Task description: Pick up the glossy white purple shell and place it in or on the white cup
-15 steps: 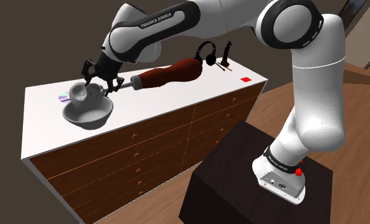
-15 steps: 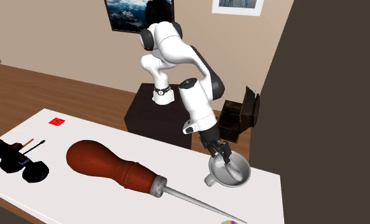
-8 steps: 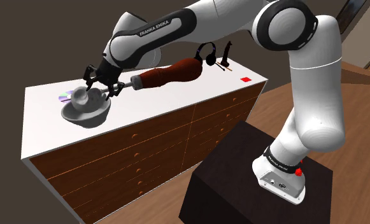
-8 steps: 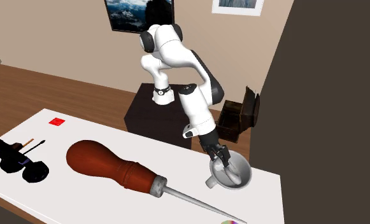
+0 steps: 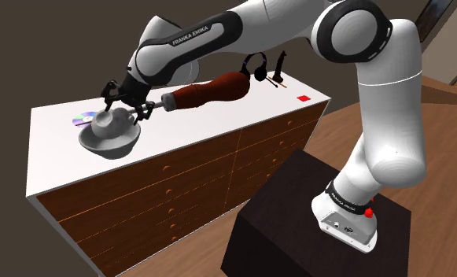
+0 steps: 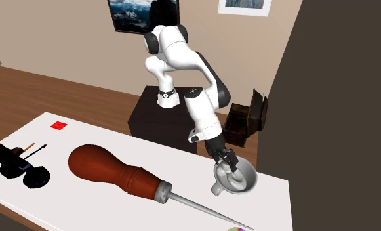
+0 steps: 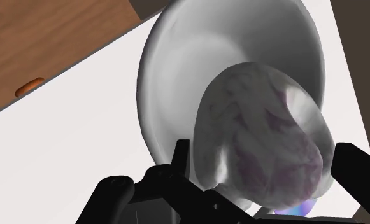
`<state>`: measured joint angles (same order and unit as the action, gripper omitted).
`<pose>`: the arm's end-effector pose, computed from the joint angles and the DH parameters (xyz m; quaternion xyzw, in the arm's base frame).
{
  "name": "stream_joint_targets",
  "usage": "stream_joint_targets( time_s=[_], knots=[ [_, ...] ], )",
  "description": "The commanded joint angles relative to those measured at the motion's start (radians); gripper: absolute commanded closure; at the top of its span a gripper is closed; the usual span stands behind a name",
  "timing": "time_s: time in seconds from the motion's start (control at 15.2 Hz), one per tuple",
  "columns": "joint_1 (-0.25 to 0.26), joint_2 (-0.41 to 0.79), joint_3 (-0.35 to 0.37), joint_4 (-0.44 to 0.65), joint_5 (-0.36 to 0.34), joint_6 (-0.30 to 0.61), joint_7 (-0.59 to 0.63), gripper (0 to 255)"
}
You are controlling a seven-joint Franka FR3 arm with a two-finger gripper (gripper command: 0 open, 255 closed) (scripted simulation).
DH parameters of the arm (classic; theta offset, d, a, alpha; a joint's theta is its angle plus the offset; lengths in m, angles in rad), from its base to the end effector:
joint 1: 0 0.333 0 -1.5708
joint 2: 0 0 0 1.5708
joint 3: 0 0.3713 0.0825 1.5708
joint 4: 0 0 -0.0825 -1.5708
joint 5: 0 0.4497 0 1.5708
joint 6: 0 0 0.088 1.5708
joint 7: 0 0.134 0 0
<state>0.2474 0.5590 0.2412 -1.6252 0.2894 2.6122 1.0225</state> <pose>0.7364 0.3552 0.3373 -0.8854 0.3832 -0.0477 0.2588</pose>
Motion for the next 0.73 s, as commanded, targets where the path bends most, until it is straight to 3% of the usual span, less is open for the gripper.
stream_joint_targets(
  time_s=[0.0, 0.13, 0.4, 0.66],
  knots=[
    [0.0, 0.0, 0.0, 0.0, 0.0, 0.0, 0.0, 0],
    [0.001, 0.001, 0.0, 0.001, 0.0, 0.0, 0.0, 0],
    [-0.037, -0.118, 0.01, -0.069, 0.022, -0.055, -0.015, 0],
    [-0.037, -0.118, 0.01, -0.069, 0.022, -0.055, -0.015, 0]
  ],
)
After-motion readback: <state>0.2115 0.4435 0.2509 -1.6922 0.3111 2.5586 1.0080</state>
